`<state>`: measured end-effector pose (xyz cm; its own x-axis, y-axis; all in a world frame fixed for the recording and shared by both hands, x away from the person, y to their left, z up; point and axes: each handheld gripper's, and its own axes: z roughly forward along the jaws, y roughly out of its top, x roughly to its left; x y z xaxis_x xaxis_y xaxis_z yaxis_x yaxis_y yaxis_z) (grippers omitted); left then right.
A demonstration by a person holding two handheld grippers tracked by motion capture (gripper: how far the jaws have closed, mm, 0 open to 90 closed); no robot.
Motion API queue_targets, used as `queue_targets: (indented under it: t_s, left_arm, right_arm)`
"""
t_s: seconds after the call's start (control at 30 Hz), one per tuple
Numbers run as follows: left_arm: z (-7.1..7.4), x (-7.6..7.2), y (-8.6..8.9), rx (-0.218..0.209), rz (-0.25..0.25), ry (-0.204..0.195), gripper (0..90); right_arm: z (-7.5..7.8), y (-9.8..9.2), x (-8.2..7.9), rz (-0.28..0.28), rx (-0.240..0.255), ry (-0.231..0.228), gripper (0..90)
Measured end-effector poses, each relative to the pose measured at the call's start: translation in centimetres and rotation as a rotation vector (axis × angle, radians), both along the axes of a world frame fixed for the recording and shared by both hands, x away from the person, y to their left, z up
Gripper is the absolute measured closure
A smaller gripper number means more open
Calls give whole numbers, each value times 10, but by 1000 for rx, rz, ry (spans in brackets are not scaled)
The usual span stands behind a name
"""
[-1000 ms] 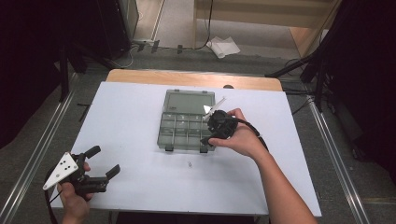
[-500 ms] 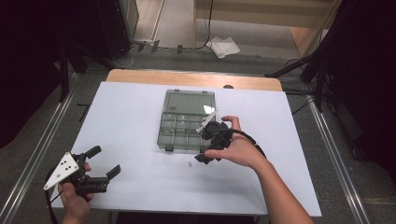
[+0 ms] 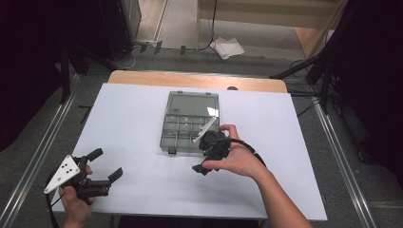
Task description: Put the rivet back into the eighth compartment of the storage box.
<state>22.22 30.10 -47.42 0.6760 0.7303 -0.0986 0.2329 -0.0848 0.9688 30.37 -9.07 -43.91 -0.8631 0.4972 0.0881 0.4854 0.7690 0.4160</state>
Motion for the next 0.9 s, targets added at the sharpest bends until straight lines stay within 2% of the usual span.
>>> queue_targets:
  t_s: [0.17,0.27,0.33,0.43,0.5,0.67,0.8,0.9]
  left_arm:
    - [0,0,0,0,0,0,0]
    - [0,0,0,-1,0,0,0]
    - [0,0,0,-5,0,1,0]
    - [0,0,0,-7,-1,1,0]
    - [0,0,0,-7,-1,1,0]
    - [0,0,0,-5,-1,1,0]
    - [0,0,0,-4,-3,-1,0]
    - [0,0,0,-5,-4,0,0]
  right_arm:
    - [-1,4,-3,9,7,-2,70]
    - [-2,6,-5,17,12,0,144]
    - [-4,8,-6,33,-1,1,161]
    - [-6,11,-8,26,-6,3,219]
    - [-8,13,-8,23,-14,-15,265]
    - [-10,17,-10,32,-21,-26,401]
    - [-15,20,-9,27,-23,-11,535]
    - [-20,21,-6,22,-34,3,602]
